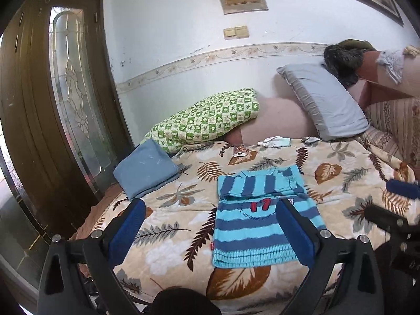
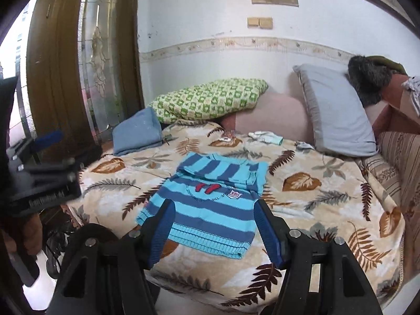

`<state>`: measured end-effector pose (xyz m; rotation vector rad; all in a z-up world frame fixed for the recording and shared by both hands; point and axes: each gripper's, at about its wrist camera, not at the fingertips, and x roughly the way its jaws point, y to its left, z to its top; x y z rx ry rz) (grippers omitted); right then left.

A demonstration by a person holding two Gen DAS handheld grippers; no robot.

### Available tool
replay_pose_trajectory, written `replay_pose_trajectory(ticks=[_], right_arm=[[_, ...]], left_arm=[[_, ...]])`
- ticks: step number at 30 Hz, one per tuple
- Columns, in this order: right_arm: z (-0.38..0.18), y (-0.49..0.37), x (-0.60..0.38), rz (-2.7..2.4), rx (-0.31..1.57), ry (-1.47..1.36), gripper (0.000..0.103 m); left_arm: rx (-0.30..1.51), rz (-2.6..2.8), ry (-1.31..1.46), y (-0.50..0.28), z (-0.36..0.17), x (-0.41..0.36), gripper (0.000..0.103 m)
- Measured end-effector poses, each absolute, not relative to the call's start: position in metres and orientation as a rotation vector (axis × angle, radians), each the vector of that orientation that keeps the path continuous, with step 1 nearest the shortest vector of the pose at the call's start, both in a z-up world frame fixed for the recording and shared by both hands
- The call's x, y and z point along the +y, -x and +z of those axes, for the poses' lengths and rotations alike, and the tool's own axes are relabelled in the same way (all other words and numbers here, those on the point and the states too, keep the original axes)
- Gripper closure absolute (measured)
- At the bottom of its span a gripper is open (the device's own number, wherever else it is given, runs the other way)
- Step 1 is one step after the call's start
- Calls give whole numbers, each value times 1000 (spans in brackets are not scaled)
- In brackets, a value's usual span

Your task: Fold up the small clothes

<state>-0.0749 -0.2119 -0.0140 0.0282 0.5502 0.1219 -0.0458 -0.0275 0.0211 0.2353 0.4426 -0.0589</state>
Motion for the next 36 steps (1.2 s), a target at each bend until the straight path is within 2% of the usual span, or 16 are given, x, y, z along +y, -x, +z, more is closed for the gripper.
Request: replay_pose_trajectory(ticks=[12,36], right_arm=[[-17,84,-214,111,558,-41,36],[-102,14,-236,107,768,-146,36]], left_arm=[[480,-64,-244,52,10,-25,3],[733,-57,-269,-36,-78,-35,3]])
